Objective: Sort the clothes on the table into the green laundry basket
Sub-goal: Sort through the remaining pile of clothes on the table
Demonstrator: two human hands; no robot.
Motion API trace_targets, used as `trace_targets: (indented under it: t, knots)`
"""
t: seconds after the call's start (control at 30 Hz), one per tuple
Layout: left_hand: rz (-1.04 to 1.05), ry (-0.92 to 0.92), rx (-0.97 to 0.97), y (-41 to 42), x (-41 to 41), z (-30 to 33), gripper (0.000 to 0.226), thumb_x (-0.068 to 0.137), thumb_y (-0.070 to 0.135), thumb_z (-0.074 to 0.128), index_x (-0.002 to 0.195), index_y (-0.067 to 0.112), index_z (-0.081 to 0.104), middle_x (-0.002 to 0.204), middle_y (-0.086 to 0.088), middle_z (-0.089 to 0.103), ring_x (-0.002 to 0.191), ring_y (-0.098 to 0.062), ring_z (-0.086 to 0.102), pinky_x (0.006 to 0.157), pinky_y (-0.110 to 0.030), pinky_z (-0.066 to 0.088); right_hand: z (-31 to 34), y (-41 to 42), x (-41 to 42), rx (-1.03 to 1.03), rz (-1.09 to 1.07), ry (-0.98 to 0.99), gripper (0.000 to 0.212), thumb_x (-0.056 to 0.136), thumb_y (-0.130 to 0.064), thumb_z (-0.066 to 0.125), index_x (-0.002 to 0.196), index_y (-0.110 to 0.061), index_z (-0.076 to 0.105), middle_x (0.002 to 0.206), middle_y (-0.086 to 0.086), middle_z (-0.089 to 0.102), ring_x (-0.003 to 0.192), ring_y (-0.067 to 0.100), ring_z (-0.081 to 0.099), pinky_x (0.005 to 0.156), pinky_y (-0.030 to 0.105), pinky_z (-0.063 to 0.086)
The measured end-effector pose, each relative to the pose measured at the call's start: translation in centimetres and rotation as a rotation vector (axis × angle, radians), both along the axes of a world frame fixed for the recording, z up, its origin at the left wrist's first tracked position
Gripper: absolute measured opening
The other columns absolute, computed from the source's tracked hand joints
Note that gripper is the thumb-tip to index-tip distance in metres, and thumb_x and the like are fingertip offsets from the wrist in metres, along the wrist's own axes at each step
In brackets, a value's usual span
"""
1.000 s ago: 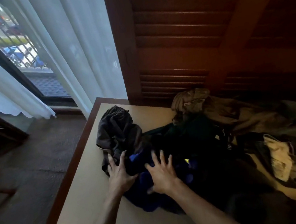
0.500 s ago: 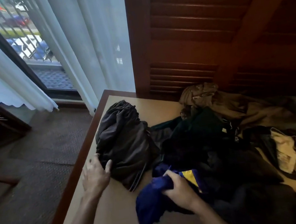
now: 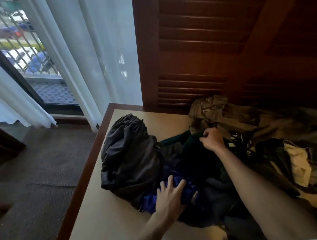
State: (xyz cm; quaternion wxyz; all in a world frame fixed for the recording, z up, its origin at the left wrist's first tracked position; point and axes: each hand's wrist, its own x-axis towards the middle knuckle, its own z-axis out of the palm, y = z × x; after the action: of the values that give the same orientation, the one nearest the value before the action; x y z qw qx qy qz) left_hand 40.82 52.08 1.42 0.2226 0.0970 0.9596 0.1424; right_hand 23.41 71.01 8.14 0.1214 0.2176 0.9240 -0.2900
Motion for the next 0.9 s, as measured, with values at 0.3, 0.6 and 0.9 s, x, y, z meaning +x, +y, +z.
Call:
trace_targets:
  t: [0.3, 0.6, 0.9]
  knots:
    - [0.525, 0.153, 0.495, -13.9, -0.5, 5.0, 0.052, 0.080, 0.013, 0.078, 0.126, 0.029, 0.061, 0.109, 0.001, 0.068, 0.099, -0.018, 0.067, 0.083, -0.031, 0.052, 24.9, -0.4, 4.7, -0.952, -0.031, 0.878, 0.027, 0.089, -0.003, 0.067, 0.071, -0.023, 0.064, 0.074, -0.008, 0.062, 0.076, 0.007, 0.060, 0.071, 0.022, 0.049]
    - [0.506, 0.176, 0.464, -18.0, -0.3, 4.3, 0.066, 0.081, 0.014, 0.075, 0.138, 0.037, 0.051, 0.130, -0.005, 0.054, 0.122, -0.028, 0.055, 0.100, -0.038, 0.044, 18.2, -4.1, 3.9, -0.192, -0.059, 1.048, 0.024, 0.088, -0.007, 0.059, 0.110, -0.016, 0.063, 0.113, 0.001, 0.061, 0.102, 0.010, 0.056, 0.092, 0.013, 0.041]
    - [0.278, 0.289, 0.199, -12.5, -2.5, 1.1, 0.063, 0.091, 0.079, 0.030, 0.150, 0.065, 0.011, 0.168, 0.008, -0.019, 0.156, -0.029, -0.007, 0.117, -0.065, 0.017, 1.4, -2.8, 6.8, 0.181, 0.389, 0.145, 0.053, 0.090, -0.067, 0.052, 0.134, -0.039, 0.058, 0.155, 0.003, 0.033, 0.144, 0.030, 0.022, 0.115, 0.058, 0.025]
